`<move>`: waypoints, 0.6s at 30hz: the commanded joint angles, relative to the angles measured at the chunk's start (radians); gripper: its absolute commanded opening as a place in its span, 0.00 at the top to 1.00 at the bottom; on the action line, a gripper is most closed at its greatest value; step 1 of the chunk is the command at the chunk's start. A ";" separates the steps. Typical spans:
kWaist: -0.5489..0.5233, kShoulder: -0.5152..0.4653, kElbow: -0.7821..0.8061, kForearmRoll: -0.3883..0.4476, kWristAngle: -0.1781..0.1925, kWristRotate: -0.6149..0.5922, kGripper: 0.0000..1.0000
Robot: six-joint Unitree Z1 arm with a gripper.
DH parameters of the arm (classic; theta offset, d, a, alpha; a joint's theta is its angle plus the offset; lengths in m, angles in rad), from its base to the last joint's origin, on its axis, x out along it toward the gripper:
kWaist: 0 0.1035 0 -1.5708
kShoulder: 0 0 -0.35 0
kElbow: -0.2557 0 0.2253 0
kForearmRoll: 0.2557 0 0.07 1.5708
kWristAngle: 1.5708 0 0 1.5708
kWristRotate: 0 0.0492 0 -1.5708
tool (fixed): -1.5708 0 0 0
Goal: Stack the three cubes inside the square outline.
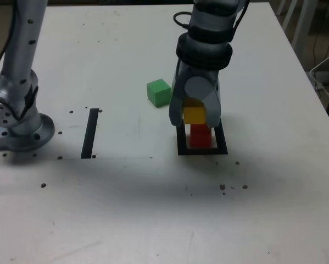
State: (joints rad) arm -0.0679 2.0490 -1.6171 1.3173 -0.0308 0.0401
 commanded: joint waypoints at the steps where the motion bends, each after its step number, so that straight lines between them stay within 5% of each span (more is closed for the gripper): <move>1: -0.005 0.010 -0.010 0.004 0.000 0.001 0.74; 18: -0.009 0.051 -0.043 0.000 0.000 0.001 0.74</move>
State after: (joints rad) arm -0.0755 2.0928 -1.6542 1.3177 -0.0303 0.0404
